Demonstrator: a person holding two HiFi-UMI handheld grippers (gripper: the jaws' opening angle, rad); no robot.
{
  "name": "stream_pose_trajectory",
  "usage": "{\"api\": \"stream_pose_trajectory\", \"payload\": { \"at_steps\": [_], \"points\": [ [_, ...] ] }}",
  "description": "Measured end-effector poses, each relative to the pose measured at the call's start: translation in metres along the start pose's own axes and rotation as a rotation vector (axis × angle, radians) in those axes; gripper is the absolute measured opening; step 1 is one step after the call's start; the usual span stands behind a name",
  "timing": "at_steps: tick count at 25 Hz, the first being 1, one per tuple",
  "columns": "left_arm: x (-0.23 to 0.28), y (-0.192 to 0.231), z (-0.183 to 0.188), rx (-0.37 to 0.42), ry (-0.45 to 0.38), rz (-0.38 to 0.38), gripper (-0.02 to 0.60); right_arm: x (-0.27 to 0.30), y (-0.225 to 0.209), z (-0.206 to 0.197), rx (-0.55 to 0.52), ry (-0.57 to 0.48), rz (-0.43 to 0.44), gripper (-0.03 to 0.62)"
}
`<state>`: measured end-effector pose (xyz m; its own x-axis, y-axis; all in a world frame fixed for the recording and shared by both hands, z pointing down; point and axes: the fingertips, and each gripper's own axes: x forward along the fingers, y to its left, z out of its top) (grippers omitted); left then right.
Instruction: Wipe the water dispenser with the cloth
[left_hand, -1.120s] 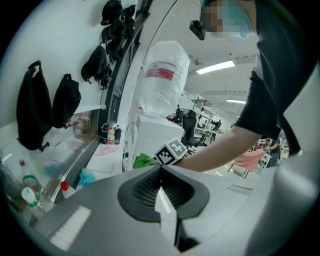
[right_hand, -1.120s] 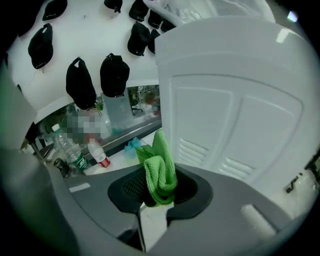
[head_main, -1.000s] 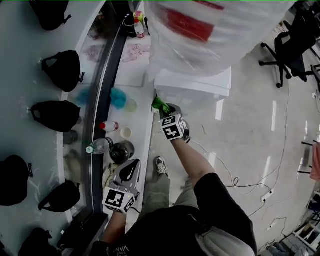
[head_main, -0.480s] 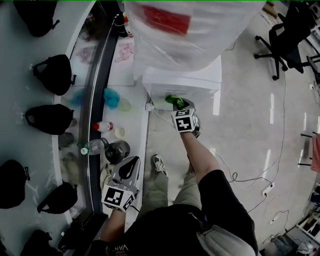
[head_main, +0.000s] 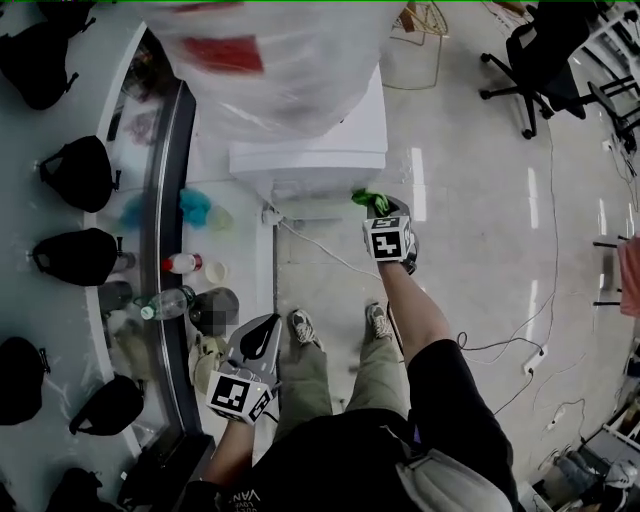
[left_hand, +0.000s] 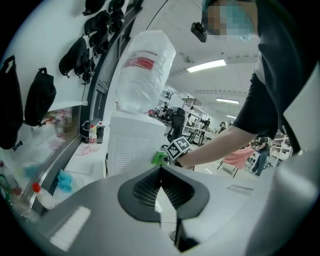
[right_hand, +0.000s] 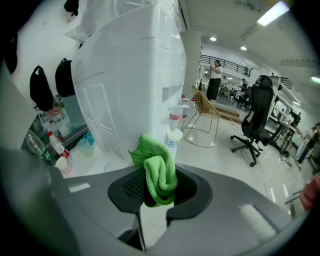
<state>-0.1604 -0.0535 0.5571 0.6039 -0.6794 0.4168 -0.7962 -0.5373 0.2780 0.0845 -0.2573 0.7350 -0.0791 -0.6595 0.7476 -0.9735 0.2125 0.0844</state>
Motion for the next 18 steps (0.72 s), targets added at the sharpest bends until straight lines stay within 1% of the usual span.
{"api": "stream_pose_trajectory", "payload": {
  "at_steps": [5, 7, 9, 12, 15, 18],
  "points": [
    [0.01, -0.009, -0.002, -0.022, -0.017, 0.008, 0.002, -0.008, -0.027, -0.012, -0.016, 0.021, -0.025, 0.094],
    [0.012, -0.01, 0.0, -0.029, -0.023, 0.009, 0.002, -0.011, -0.026, -0.018, -0.026, 0.026, -0.023, 0.094],
    [0.013, -0.01, 0.002, -0.035, -0.027, 0.006, 0.002, -0.013, -0.016, -0.024, -0.046, 0.025, -0.003, 0.094],
    [0.008, -0.003, -0.005, -0.053, -0.027, 0.015, 0.002, -0.016, 0.024, -0.032, -0.111, 0.009, 0.071, 0.094],
    [-0.002, 0.011, -0.014, -0.059, -0.019, 0.029, 0.002, -0.011, 0.081, -0.038, -0.187, 0.005, 0.159, 0.094],
    [-0.011, 0.032, -0.015, -0.058, -0.016, 0.039, 0.002, 0.004, 0.141, -0.034, -0.233, -0.001, 0.23, 0.094]
  ]
}}
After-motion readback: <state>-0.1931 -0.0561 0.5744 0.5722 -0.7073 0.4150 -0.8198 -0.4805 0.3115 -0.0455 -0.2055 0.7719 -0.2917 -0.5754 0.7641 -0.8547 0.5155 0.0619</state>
